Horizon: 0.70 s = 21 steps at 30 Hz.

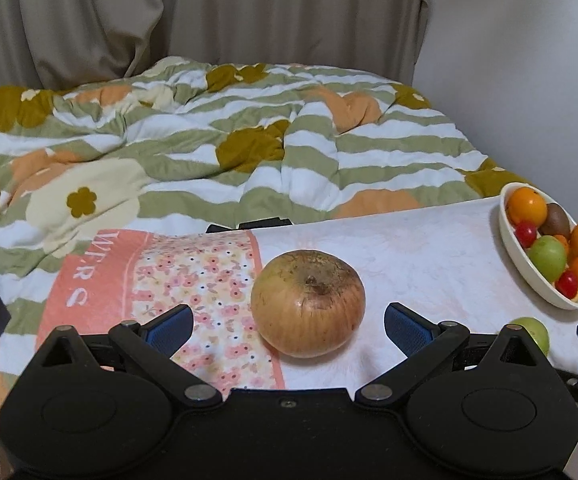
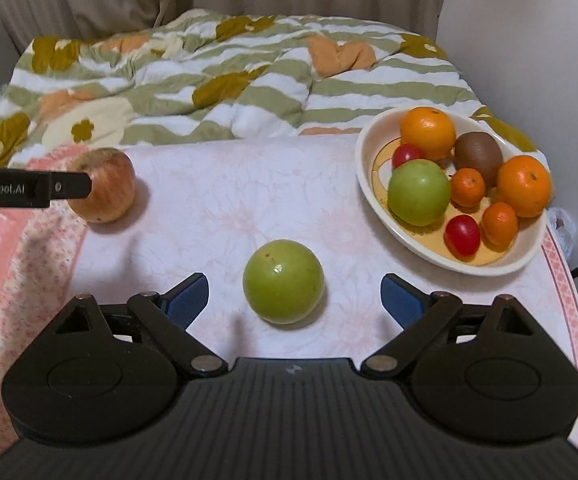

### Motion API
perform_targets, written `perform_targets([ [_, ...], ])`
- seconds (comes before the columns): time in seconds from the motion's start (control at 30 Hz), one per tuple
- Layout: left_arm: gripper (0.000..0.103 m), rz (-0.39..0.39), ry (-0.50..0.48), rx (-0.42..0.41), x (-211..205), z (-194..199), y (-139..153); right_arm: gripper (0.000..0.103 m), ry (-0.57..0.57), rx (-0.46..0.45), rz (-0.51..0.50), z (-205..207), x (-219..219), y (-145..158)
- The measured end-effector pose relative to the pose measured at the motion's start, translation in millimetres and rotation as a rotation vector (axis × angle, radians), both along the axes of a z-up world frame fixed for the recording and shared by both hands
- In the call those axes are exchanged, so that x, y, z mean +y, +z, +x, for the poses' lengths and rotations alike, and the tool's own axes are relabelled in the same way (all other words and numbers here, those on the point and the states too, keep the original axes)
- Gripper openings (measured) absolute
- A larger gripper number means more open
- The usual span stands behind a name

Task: Organize fruits
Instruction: 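Grasp the large apple with the left tool while the right tool grasps the green apple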

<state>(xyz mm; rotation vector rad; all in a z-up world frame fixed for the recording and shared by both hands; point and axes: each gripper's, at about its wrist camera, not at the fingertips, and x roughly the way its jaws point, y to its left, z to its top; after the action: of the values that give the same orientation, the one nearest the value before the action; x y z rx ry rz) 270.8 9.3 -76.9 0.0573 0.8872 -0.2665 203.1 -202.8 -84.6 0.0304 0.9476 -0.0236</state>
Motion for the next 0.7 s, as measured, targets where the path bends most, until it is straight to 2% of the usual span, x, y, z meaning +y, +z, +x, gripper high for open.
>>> perform_targets([
  [0.33, 0.100, 0.018, -0.017, 0.064, -18, 29, -26, 0.101, 0.039, 0.051, -0.043, 21, 5, -23],
  [0.43, 0.086, 0.020, -0.023, 0.094, -20, 32, -33, 0.099, 0.039, 0.064, -0.032, 23, 3, -27],
  [0.5, 0.079, -0.004, -0.028, 0.102, -18, 33, -35, 0.098, 0.040, 0.066, -0.025, 23, 2, -29],
  [0.7, 0.079, -0.003, -0.034, 0.098, -18, 31, -35, 0.092, 0.046, 0.076, -0.015, 26, -1, -33],
])
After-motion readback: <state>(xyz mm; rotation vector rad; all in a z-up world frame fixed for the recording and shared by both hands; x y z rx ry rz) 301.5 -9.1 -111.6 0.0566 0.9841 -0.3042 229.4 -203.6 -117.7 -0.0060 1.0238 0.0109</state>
